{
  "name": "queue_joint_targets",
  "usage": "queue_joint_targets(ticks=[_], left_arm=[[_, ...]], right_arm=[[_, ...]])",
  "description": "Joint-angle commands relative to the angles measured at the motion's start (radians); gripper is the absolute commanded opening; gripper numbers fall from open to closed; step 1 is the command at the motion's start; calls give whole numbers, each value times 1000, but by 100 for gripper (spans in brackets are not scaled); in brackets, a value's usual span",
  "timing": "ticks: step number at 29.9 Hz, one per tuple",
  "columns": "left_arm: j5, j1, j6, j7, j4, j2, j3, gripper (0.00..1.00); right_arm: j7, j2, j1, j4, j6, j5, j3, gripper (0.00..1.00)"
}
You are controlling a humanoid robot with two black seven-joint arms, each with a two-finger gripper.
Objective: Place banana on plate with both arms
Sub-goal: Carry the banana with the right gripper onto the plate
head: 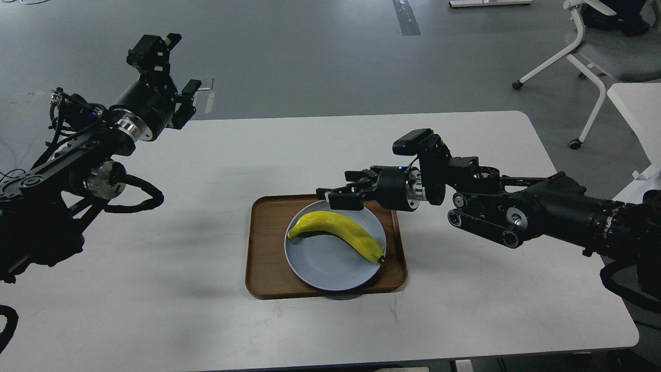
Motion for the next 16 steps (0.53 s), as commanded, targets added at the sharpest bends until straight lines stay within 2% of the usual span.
queue_joint_targets(ticks=[1, 3, 4, 5, 7, 8, 11, 16], left_arm=[[-8, -1, -1, 0, -11, -8, -4, 98], [-11, 0, -1, 0, -34, -13, -6, 98], [-11, 0, -1, 0, -34, -13, -6, 98], [-20, 3, -1, 0, -50, -13, -7, 98], [-58, 15, -2, 5, -64, -12, -15, 98], [-86, 28, -2, 6, -68, -10, -29, 98], [-104, 54, -6, 8, -85, -9, -50, 98], [-106, 94, -7, 3, -129, 5, -55, 98]], right_arm=[[-47, -16, 7, -51, 133, 397, 130, 100], [-75, -56, -5, -51, 252, 671, 192, 100], [-75, -56, -6, -51, 252, 672, 192, 100], [-88, -88, -10, -56, 297, 778, 224, 100], [-133, -107, -35, -77, 354, 928, 275, 100], [-176, -108, -54, -101, 381, 1009, 319, 100], [-242, -105, -90, -152, 386, 1082, 411, 100], [-242, -110, -131, -142, 401, 1085, 431, 100]])
